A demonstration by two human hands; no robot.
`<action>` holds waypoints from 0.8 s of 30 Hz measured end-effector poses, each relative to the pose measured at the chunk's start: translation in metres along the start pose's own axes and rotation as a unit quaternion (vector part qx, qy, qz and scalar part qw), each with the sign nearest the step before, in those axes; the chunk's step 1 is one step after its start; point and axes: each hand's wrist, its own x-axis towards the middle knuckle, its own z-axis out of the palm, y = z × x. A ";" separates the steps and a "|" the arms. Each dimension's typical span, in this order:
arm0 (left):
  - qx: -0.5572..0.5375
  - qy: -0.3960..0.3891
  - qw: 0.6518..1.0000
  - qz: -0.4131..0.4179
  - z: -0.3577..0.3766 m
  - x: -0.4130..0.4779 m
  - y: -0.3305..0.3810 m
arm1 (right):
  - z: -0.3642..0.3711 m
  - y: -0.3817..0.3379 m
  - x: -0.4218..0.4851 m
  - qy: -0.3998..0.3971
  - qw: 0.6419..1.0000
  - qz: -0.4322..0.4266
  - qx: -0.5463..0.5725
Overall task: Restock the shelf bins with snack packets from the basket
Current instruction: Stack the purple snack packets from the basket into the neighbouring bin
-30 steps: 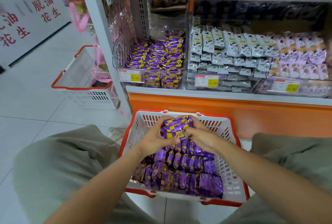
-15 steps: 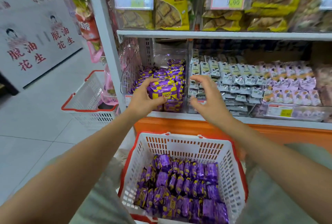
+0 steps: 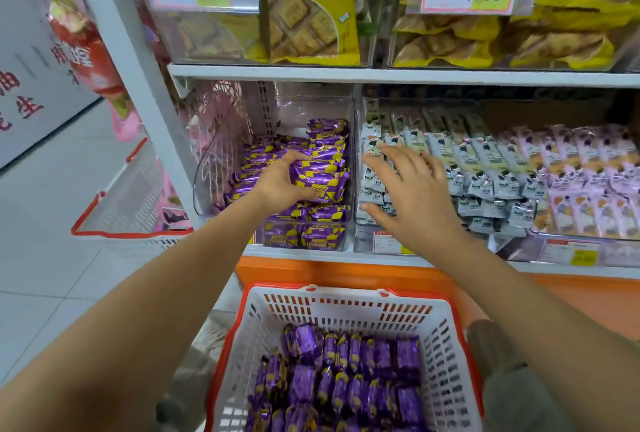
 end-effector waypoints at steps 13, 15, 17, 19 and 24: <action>0.035 0.080 0.995 -0.056 0.021 0.020 0.001 | 0.000 0.001 -0.001 0.003 1.000 -0.004 0.021; 0.048 0.101 0.992 -0.061 0.026 0.014 0.004 | 0.000 0.000 -0.001 -0.002 1.000 -0.002 0.020; 0.077 0.131 0.985 -0.082 0.029 0.011 0.005 | 0.000 0.000 -0.001 -0.001 1.000 0.000 0.020; 0.129 0.136 0.976 -0.110 0.029 0.009 0.006 | 0.000 -0.001 -0.001 0.000 1.000 0.000 0.021; 0.158 0.112 0.976 -0.100 0.032 0.010 0.008 | 0.002 -0.001 -0.002 0.001 1.000 0.002 0.020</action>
